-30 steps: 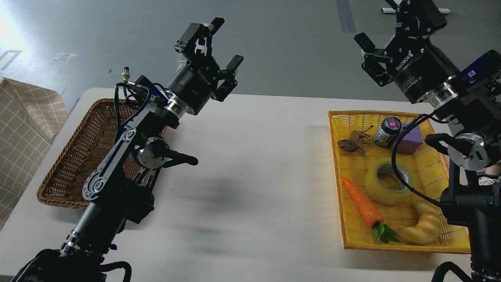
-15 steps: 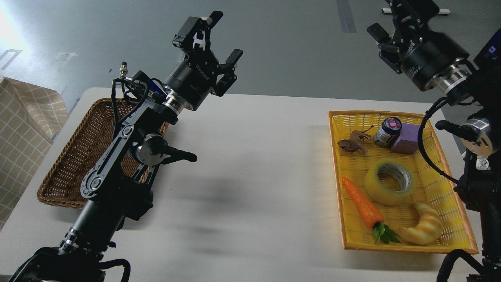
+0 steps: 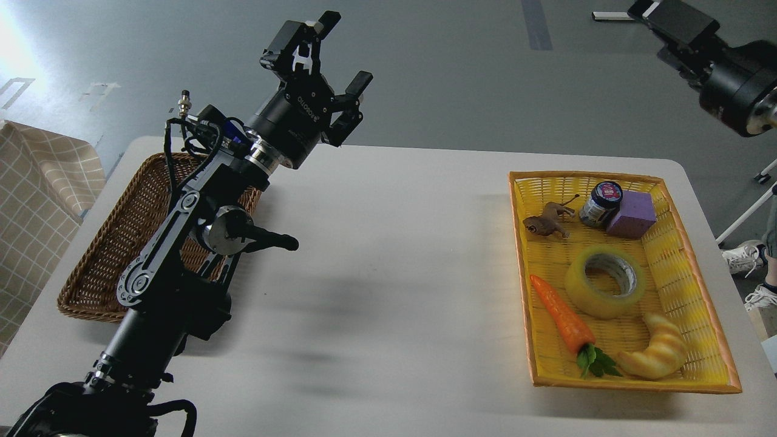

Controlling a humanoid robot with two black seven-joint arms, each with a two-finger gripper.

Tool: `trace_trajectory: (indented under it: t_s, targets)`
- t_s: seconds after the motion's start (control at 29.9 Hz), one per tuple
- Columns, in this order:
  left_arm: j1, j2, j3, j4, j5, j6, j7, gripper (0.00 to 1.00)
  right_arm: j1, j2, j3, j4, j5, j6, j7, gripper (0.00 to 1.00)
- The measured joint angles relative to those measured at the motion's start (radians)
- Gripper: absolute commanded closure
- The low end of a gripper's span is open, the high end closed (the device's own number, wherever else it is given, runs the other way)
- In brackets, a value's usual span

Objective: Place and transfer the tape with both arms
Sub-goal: 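Raise the right arm up and away from the yellow tray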

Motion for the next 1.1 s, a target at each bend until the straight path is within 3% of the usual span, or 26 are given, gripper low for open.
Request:
trace_trajectory:
  t_s: [0.2, 0.47, 0.8, 1.1]
  targets:
    - [0.001, -0.002, 0.001, 0.000, 0.002, -0.011, -0.001, 0.02, -0.026, -0.012, 0.121, -0.031, 0.173, 0.000, 0.001, 0.00]
    - [0.004, -0.001, 0.004, -0.018, 0.004, -0.024, -0.003, 0.02, -0.044, -0.012, 0.279, -0.033, 0.240, 0.000, 0.015, 0.00]
    - [0.010, 0.018, 0.003, -0.020, 0.004, -0.029, -0.001, 0.02, -0.092, -0.020, 0.303, -0.025, 0.271, 0.000, 0.026, 0.00]
    - [0.008, 0.018, 0.004, -0.021, 0.003, -0.027, 0.002, 0.02, -0.129, -0.208, 0.265, -0.013, 0.248, 0.000, 0.015, 0.00]
